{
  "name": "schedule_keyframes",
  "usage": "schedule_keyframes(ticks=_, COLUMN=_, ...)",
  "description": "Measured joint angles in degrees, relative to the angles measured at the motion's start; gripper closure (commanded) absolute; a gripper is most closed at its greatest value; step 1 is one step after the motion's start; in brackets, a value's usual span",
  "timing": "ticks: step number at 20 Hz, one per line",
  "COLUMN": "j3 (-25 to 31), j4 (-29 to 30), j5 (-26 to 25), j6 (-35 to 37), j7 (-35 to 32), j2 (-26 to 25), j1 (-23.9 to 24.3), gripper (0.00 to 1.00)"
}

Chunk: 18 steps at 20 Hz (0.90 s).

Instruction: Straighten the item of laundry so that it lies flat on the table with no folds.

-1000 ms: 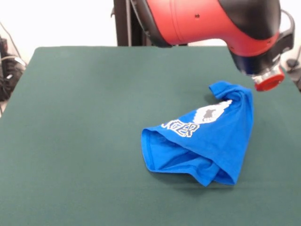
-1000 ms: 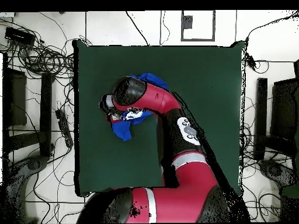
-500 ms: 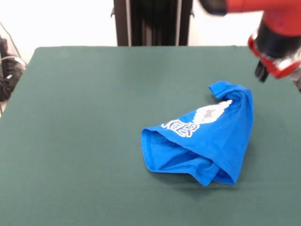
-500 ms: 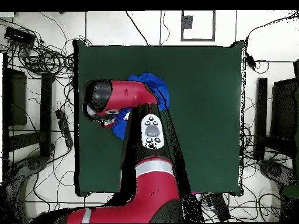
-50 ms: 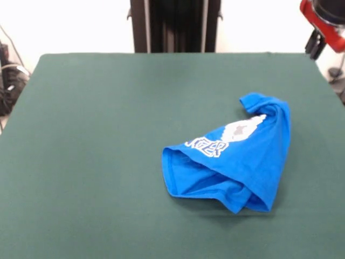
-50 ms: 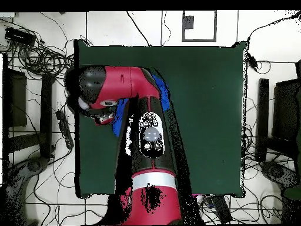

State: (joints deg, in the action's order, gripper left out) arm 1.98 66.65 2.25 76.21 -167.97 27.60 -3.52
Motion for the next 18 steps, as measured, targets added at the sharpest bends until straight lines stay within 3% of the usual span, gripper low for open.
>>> schedule_keyframes(ticks=5, j3=-2.7, j4=-3.6, j5=-4.1, j6=-2.0, j7=0.0, j2=-1.4, j1=0.5, gripper=1.00)
schedule_keyframes(ticks=9, j3=-5.5, j4=-6.3, j5=-10.0, j6=-9.6, j7=0.0, j2=-4.4, j1=1.0, gripper=1.00)
schedule_keyframes(ticks=18, j3=-6.5, j4=-7.5, j5=-12.0, j6=-21.3, j7=0.0, j2=-11.6, j1=3.2, gripper=1.00)
